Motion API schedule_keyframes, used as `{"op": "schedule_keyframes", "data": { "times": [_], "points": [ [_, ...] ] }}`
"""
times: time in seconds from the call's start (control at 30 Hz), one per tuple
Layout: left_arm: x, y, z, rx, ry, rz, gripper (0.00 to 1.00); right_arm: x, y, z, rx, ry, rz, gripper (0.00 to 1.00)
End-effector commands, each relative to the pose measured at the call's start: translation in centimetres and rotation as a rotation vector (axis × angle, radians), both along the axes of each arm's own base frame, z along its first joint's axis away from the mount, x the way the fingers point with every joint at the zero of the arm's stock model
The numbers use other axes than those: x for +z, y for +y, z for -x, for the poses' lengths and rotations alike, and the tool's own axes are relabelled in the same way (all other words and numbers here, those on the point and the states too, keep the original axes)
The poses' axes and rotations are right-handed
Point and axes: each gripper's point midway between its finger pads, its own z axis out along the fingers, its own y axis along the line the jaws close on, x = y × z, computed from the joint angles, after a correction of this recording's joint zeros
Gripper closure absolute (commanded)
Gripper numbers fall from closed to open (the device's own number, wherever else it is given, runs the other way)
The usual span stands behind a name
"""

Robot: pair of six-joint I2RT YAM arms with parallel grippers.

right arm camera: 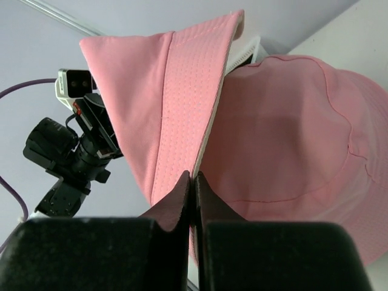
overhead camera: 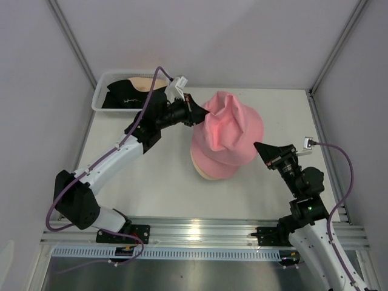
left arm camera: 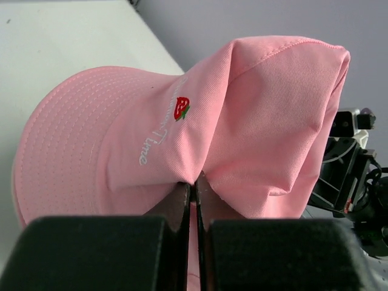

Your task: Stack the hats

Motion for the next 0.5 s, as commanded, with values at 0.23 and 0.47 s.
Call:
{"op": "schedule_keyframes", "data": {
  "times": [0.23, 0.47],
  "points": [
    [1.3, -2.9, 0.8, -0.106, -0.082, -0.049, 0.99, -9.0, -3.7, 1.5, -0.179, 0.269, 0.154, 1.0],
    [-3.5, -3.0, -0.9, -0.04, -0.008, -0.156, 0.99, -14.0, -4.8, 0.9, -0.238, 0.392, 0.23, 1.0]
  ]
}}
